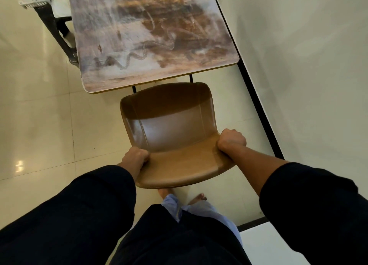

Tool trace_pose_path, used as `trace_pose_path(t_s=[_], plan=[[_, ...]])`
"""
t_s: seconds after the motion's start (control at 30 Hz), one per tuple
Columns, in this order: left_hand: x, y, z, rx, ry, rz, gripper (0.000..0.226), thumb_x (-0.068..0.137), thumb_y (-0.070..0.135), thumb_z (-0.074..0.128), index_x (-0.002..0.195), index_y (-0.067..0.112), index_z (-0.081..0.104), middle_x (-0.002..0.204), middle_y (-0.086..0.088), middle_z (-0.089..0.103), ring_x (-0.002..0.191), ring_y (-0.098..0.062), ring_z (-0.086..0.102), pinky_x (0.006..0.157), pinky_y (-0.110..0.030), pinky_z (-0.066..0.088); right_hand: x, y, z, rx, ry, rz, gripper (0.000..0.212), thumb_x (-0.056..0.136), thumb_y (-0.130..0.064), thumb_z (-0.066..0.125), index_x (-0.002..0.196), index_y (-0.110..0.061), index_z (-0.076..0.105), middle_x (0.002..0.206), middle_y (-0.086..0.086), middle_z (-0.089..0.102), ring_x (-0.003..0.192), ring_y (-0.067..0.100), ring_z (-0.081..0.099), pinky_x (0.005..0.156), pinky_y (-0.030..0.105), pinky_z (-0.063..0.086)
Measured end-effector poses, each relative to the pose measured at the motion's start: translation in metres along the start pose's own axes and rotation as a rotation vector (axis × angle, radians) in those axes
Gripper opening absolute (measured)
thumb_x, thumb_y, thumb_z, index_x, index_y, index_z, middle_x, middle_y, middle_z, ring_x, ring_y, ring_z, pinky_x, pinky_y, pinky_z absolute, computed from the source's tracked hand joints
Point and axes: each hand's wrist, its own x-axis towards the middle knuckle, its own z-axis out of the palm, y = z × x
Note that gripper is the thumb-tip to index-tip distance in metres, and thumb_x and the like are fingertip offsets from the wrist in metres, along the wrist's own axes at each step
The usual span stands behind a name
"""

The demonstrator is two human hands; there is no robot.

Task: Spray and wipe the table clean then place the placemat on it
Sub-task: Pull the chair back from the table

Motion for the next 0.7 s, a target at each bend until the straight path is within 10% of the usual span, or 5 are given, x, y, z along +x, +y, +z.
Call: trace_pose_path(t_s=[0.1,0.33,0.7], plan=[[-0.027,0.017,0.001,0.255,-0.022,0.117,0.023,0.101,0.036,0.061,0.091,0.015,0.060,0.097,-0.008,0.064,0.084,-0.024,0.063,0.080,-0.035,0.052,-0.006,-0.001,-0.002,-0.053,-0.008,-0.047,0.020,0.100,-0.029,0.055,0.109,-0.016,0.069,0.095,0.006,0.067,0.079,0.023,0.067,0.066,0.033,0.053],[-0.063,0.039,0.035,0.649,-0.135,0.474,0.037,0.109,0.049,0.037,0.118,0.021,0.060,0.125,-0.006,0.066,0.113,-0.027,0.061,0.110,-0.049,0.046,-0.027,-0.001,-0.006,-0.210,-0.154,-0.379,0.052,0.100,-0.059,0.037,0.130,-0.025,0.062,0.132,0.012,0.061,0.124,0.035,0.055,0.106,0.054,0.037],[-0.126,0.037,0.047,0.514,-0.271,0.823,0.057,0.112,0.055,0.036,0.159,0.025,0.045,0.152,-0.005,0.058,0.130,-0.026,0.057,0.109,-0.041,0.047,-0.055,0.046,-0.002,-0.004,-0.026,-0.810,0.053,0.104,-0.058,0.026,0.127,-0.033,0.067,0.122,-0.002,0.070,0.112,0.022,0.061,0.100,0.042,0.046]])
